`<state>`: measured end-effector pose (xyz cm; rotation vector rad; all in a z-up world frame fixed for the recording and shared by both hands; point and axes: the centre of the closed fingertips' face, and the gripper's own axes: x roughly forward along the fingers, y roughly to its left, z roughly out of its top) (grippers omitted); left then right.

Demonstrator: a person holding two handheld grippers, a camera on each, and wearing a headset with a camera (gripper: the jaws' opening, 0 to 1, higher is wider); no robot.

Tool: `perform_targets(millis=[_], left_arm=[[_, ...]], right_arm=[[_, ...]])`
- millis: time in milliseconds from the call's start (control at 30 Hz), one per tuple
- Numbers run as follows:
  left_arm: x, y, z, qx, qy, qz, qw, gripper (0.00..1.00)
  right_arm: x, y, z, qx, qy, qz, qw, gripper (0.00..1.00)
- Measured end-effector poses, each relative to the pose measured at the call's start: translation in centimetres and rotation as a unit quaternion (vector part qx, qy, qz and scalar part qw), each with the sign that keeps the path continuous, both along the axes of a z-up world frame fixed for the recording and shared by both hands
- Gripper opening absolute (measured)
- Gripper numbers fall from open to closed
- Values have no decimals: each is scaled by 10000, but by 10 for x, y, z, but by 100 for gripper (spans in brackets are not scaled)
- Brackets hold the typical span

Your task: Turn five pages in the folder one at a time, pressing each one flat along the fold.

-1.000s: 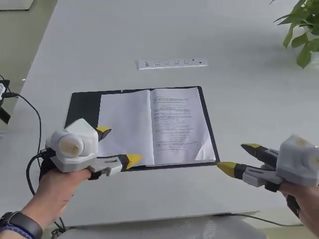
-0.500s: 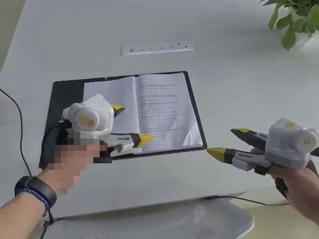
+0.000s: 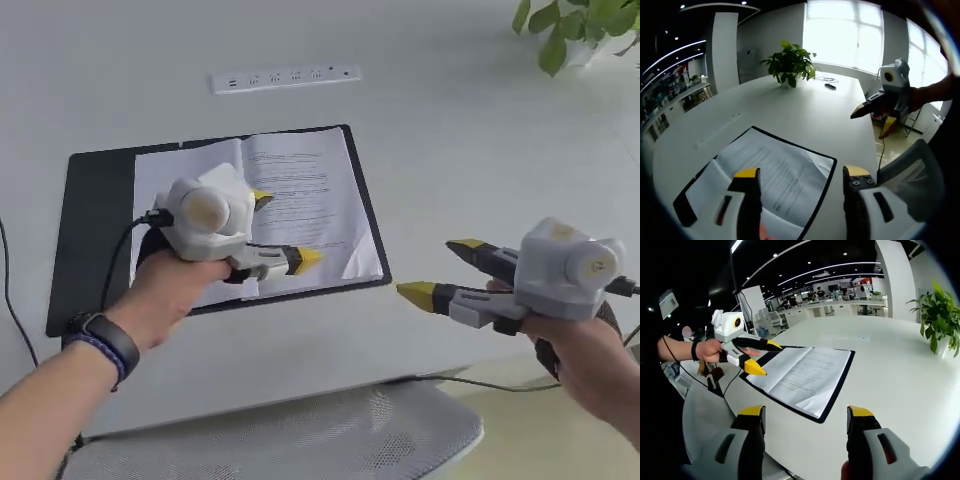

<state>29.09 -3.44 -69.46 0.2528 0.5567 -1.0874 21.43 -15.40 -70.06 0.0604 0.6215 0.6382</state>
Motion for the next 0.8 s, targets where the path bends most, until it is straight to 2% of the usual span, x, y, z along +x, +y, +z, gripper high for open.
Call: perform_targets(millis=[200,467,800], left_arm=[[-1,-26,-16,76,87,-171,9998,65],[-1,-49,-34,163,185,-291,9993,64],[2,-61,-62,345,367,-307,9983,62]], right_arm=[[-1,-5,-1,37,10,-31,10000,65],[3,-8,1,65,-12,-20,10000,65],[4,-10,-1,86,48,9,10000,64]])
